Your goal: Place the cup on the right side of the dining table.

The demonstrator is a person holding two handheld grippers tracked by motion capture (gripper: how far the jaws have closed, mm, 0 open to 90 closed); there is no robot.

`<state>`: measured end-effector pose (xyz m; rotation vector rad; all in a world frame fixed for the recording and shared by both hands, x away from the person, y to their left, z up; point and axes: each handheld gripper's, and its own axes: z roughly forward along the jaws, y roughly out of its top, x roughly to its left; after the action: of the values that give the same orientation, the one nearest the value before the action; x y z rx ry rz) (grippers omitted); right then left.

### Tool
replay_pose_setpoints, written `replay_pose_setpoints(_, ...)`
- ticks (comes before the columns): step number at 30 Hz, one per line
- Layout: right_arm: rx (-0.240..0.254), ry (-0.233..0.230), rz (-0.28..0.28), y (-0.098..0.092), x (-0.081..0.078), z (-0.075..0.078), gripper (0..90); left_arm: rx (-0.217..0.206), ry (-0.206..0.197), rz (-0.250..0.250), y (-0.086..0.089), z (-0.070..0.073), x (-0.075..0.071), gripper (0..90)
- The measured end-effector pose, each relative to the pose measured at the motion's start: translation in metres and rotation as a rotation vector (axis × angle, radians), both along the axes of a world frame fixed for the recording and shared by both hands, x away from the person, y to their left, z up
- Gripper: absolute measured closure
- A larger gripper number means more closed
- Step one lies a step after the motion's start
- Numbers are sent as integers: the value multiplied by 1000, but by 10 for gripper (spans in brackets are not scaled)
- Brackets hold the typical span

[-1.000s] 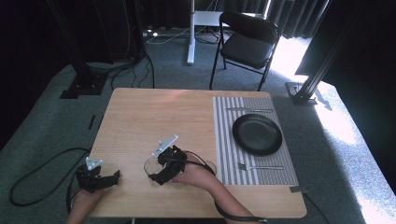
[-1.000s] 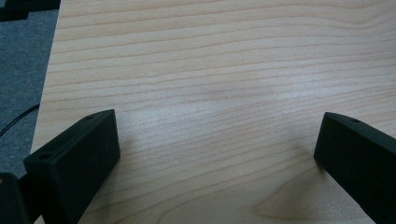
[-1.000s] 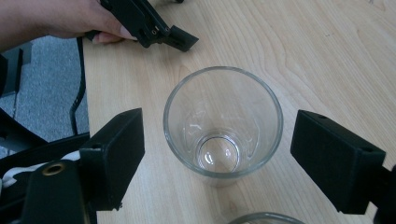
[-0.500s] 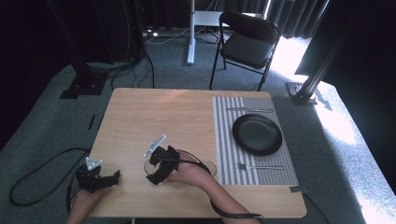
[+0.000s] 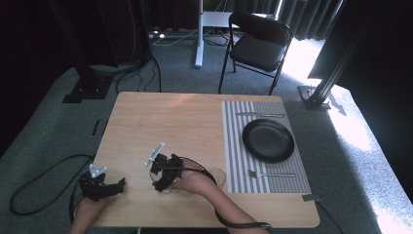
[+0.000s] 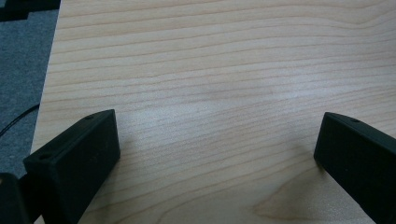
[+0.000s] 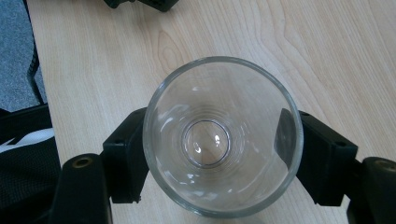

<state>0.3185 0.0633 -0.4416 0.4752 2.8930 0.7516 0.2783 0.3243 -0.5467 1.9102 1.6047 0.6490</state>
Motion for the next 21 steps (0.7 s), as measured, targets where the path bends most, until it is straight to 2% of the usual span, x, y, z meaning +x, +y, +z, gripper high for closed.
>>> replay_pose_setpoints(10,-8,9,-2,1,2,2,285,0,-1,0,0,0,0,6)
replay_pose_setpoints(13,17,7,-37,-1,10,10,285,0,0,0,0,0,0,6)
replay_pose_setpoints(18,20,-5,-47,-9,17,24,285,1,0,0,0,0,0,5)
replay_pose_setpoints(21,31,-32,-99,-19,24,30,285,0,-1,0,0,0,0,6)
